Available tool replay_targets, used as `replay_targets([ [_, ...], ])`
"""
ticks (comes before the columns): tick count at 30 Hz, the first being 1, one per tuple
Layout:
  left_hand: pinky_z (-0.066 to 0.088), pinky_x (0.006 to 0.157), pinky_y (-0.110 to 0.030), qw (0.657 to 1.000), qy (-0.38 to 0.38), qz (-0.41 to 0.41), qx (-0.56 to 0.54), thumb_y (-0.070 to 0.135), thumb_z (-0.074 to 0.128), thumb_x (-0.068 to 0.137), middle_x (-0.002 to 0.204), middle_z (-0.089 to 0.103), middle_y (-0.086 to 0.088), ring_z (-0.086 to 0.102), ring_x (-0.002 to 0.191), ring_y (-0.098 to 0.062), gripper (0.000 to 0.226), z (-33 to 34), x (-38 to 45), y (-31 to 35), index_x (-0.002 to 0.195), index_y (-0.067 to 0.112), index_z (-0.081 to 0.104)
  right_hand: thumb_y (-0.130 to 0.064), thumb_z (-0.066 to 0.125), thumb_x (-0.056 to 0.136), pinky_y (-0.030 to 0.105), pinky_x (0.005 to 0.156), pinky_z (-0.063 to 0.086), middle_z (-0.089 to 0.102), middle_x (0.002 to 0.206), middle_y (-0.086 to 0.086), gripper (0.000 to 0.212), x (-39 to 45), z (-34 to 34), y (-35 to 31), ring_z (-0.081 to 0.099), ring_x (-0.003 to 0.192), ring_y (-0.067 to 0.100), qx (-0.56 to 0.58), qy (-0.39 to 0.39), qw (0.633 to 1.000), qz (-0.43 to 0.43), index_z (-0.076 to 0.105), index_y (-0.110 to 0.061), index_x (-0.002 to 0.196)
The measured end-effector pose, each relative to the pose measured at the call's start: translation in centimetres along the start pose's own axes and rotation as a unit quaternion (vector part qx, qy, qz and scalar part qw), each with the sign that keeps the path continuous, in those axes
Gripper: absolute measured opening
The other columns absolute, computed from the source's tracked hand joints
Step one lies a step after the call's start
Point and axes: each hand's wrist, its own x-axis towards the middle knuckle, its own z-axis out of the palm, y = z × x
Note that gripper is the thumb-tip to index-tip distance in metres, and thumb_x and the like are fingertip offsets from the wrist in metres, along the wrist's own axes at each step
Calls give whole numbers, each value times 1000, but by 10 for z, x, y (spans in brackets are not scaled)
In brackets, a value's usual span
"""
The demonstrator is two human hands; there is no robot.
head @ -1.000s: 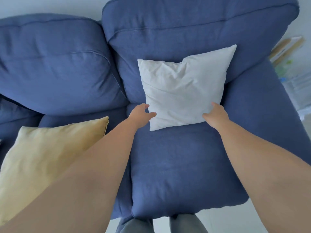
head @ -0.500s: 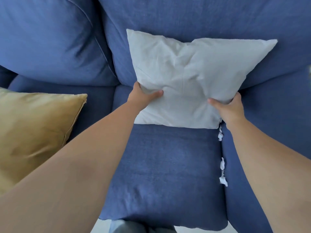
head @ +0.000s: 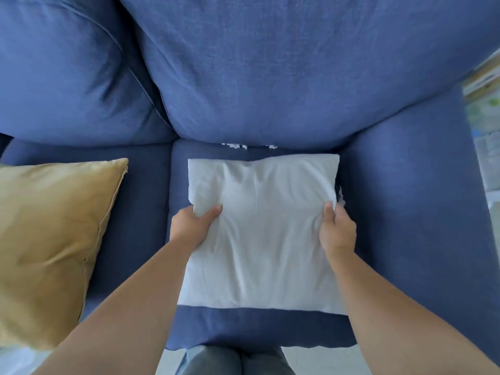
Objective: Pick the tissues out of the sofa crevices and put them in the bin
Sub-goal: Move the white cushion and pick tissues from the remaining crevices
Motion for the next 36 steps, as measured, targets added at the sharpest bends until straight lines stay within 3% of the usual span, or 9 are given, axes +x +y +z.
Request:
replay_targets([
  [4, 54, 79, -37, 993, -26, -75, 89, 78, 64, 61, 109, 62, 7, 62, 93, -19, 85, -1, 9, -29, 125, 23, 52, -40, 32, 99, 32, 61, 39, 55, 84, 8, 33, -7, 29, 42, 54, 75, 27, -68, -140, 981, 117, 47, -11, 104],
  [7, 43, 101, -45, 990, 35, -27, 136, 71, 72, 61, 139, 41, 4, 46, 123, -25, 107, 5, 22, -13, 146, 31, 20, -32, 42, 96, 40, 77, 47, 58, 113, 10, 29, 6, 34, 47, 56, 94, 28, -38, -37, 996, 70, 48, -17, 120],
  [10, 34, 105, -36, 968, 118, 162, 150, 55, 71, 74, 140, 40, 9, 40, 129, -19, 87, 13, 35, 16, 145, 33, 27, -27, 41, 95, 44, 91, 40, 52, 127, 13, 34, 21, 42, 22, 48, 110, 35, -67, 83, 990, -87, 55, -12, 122],
  [14, 39, 82, -10, 971, -20, 235, -33, 32, 68, 86, 125, 57, 11, 55, 112, -5, 60, 43, 40, 67, 138, 34, 39, -36, 34, 91, 39, 99, 36, 54, 132, 9, 45, 40, 66, -26, 48, 119, 34, -123, 19, 964, -235, 61, -11, 118],
  [16, 43, 82, -17, 975, -102, 188, -63, 30, 69, 86, 125, 59, 8, 60, 103, -6, 60, 69, 48, 85, 138, 34, 40, -31, 42, 96, 38, 111, 27, 46, 145, 6, 40, 53, 83, -41, 38, 135, 28, -184, -40, 950, -250, 56, -15, 130],
  [19, 37, 92, -23, 978, -134, 84, -133, 28, 70, 85, 140, 49, 5, 53, 117, -9, 67, 101, 67, 94, 143, 29, 36, -35, 39, 99, 35, 119, 16, 34, 154, 4, 47, 70, 106, -51, 28, 144, 21, -234, -95, 936, -244, 42, -20, 143],
  [24, 35, 110, -35, 990, 23, 37, -131, 26, 66, 84, 148, 40, 3, 39, 135, -19, 75, 115, 122, 101, 148, 22, 28, -44, 37, 98, 35, 121, 10, 20, 160, 3, 61, 105, 134, -59, 19, 147, 19, -216, -81, 961, -155, 26, -18, 151],
  [31, -11, 119, -44, 985, 160, 54, 23, 55, 74, 69, 152, 36, 2, -6, 150, -12, 102, 131, 203, 105, 142, 7, 22, -63, 49, 85, 45, 121, 6, 34, 153, 8, 80, 171, 183, -89, 22, 145, 23, -183, -18, 979, -83, 32, -14, 146],
  [36, -12, 115, -53, 979, 193, 50, 46, 62, 65, 67, 94, 67, 15, 0, 148, -15, 100, 146, 244, 107, 137, 6, 20, -77, 47, 75, 45, 118, -1, 34, 153, -10, 79, 197, 216, -109, 16, 147, 16, -198, -1, 978, -71, 37, -37, 143],
])
